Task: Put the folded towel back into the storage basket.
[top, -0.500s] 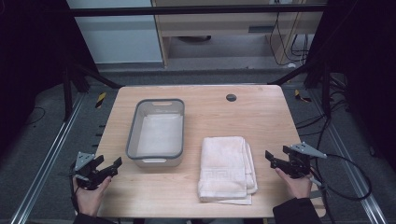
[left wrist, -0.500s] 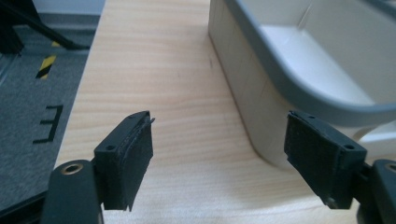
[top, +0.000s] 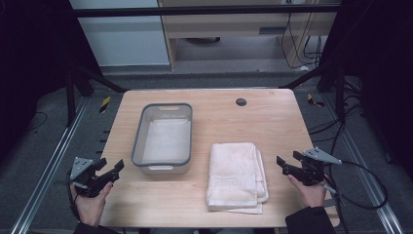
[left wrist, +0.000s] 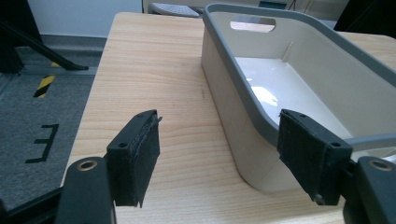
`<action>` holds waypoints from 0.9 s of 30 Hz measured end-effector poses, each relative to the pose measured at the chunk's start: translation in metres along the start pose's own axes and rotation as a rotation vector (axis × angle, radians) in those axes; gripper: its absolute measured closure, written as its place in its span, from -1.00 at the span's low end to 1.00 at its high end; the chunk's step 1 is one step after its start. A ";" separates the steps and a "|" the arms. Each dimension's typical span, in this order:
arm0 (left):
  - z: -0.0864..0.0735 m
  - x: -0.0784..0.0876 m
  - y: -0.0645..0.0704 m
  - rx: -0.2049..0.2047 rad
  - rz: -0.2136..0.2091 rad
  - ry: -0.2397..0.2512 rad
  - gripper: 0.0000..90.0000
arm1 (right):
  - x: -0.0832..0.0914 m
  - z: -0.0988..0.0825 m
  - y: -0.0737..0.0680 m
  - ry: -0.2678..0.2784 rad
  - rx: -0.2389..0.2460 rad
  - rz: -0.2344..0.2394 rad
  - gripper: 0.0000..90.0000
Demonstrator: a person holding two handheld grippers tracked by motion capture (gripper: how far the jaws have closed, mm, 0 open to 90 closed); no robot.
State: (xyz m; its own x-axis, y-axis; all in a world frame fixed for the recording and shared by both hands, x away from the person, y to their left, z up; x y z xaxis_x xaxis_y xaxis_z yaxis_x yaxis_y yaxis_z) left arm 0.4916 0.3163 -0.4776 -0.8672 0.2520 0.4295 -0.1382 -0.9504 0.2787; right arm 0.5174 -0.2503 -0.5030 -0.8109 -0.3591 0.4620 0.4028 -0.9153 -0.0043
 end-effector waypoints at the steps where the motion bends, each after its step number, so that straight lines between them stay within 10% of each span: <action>1: 0.001 0.000 0.000 -0.001 0.000 0.001 -0.34 | 0.000 0.000 0.000 0.000 0.002 0.001 -0.36; 27: 0.030 0.000 0.026 -0.001 -0.058 0.037 -0.30 | 0.008 0.038 -0.003 0.045 0.013 0.040 -0.25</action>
State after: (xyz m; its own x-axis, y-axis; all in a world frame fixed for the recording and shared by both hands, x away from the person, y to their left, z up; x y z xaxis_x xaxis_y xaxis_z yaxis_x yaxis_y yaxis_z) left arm 0.5023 0.2974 -0.4442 -0.8748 0.2996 0.3808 -0.1890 -0.9347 0.3011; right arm 0.5255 -0.2433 -0.4657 -0.8122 -0.4039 0.4211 0.4408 -0.8975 -0.0106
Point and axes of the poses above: each handheld gripper's, and its own axes: x roughly backward along the jaws, z roughly out of its top, y roughly to its right, the point moved 9 cm from there along -x, roughly forward along the jaws, and after that the axes turned 9 degrees about x, right-handed, at the moved point
